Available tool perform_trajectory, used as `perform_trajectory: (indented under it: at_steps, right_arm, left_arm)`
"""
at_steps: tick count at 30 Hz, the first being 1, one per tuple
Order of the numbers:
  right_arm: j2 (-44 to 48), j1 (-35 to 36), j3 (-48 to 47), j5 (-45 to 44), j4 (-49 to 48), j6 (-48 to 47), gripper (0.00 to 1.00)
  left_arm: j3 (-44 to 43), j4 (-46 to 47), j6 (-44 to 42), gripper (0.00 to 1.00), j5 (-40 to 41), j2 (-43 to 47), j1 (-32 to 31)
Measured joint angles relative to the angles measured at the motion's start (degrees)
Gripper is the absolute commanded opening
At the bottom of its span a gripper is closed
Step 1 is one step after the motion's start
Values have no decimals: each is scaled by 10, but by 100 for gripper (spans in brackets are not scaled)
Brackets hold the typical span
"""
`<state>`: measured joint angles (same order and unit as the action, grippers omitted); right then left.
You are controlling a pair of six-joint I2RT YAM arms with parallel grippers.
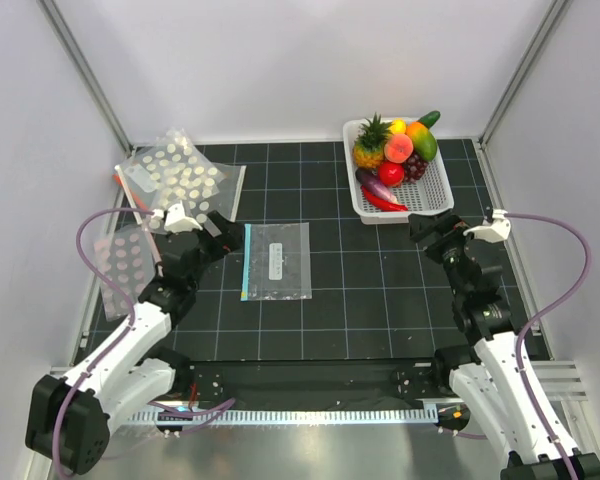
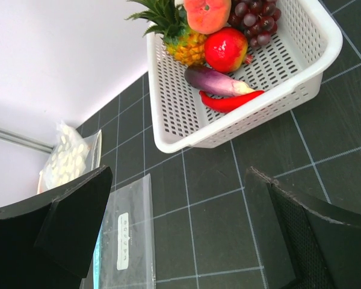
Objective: Place the food in the zip-top bag and seal the zipper
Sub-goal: Pick up the zipper food storage bag at the center of the board.
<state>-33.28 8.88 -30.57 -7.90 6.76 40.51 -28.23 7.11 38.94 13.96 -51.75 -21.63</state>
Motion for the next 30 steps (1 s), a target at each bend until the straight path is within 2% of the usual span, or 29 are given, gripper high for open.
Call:
perform_trajectory:
  at_steps: [6, 11, 14, 17, 18, 22, 25, 27, 30]
  right_arm:
    - [-11, 0, 0, 1, 2, 2, 100]
    - [-18, 0, 0, 4, -4, 2, 99]
    - [-21, 0, 2, 4, -9, 2, 100]
    - [-27, 0, 2, 4, -13, 2, 100]
    - [-30, 0, 2, 4, -14, 2, 100]
    - [-39, 0, 2, 7, -16, 3, 100]
    - [-42, 0, 2, 12, -16, 4, 100]
    - [-42, 0, 2, 15, -16, 4, 100]
    - [-41, 0, 2, 17, -16, 4, 100]
  left_arm:
    - [-2, 8, -21, 100, 42, -15, 0]
    - [-57, 7, -18, 100, 81, -135, 0]
    - [-140, -22, -24, 100, 102, -237, 0]
    - [-247, -72, -55, 95, 125, -326, 0]
    - [-297, -93, -80, 87, 139, -360, 0]
    - [-432, -161, -155, 81, 189, -457, 0]
    - [-480, -197, -191, 81, 216, -503, 0]
    - [-507, -224, -215, 74, 228, -535, 0]
    - [-550, -262, -250, 74, 236, -580, 0]
